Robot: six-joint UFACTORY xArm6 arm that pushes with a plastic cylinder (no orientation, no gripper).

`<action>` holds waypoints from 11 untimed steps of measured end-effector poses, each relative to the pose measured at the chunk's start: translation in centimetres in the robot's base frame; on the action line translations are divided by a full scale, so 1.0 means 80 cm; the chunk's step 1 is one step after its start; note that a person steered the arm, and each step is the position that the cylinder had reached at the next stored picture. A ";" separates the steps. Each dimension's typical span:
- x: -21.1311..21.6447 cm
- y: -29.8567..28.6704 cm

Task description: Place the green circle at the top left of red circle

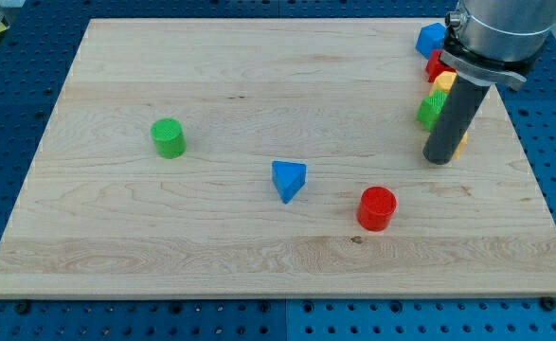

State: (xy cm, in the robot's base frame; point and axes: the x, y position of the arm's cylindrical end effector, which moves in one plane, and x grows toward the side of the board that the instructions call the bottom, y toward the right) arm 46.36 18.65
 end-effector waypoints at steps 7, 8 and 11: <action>-0.094 -0.458; -0.080 -0.555; -0.038 -0.530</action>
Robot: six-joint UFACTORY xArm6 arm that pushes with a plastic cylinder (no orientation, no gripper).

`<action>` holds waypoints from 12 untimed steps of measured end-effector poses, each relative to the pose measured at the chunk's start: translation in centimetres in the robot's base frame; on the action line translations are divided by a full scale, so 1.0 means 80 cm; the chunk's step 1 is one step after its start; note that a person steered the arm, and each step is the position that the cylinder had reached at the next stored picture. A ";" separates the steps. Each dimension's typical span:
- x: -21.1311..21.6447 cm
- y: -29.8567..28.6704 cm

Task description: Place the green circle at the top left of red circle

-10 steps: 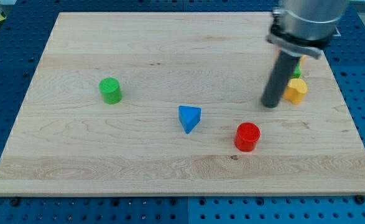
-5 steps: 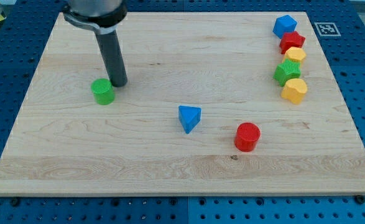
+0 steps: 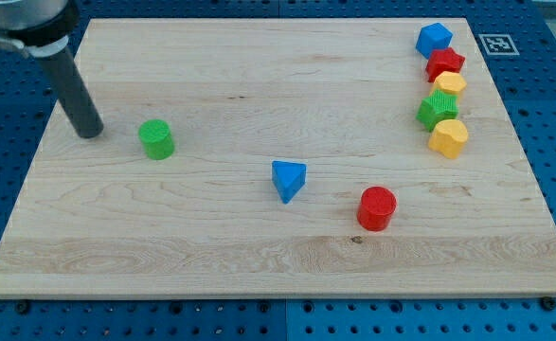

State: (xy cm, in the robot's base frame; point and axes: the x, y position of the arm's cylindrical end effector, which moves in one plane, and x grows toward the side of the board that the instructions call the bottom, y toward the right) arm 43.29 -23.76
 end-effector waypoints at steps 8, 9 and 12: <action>-0.014 0.179; -0.038 0.179; -0.046 0.275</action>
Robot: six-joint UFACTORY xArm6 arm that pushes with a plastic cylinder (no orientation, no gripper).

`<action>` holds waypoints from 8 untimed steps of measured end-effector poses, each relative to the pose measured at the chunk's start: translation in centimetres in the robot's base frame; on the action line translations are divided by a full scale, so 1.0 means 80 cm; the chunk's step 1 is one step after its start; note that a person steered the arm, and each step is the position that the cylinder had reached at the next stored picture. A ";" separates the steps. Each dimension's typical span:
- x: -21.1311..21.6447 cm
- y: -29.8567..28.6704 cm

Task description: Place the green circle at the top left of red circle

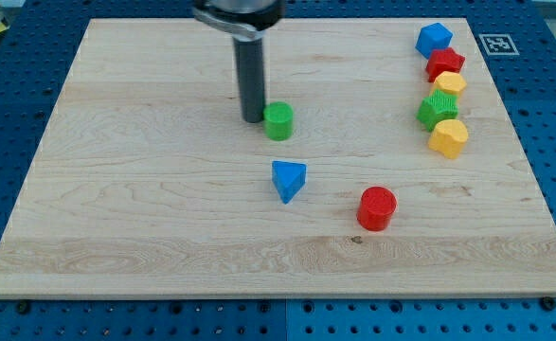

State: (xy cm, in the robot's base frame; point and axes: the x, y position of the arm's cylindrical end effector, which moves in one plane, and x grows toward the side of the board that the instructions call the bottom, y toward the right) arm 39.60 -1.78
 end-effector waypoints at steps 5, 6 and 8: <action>0.097 0.095; 0.104 0.095; 0.119 0.100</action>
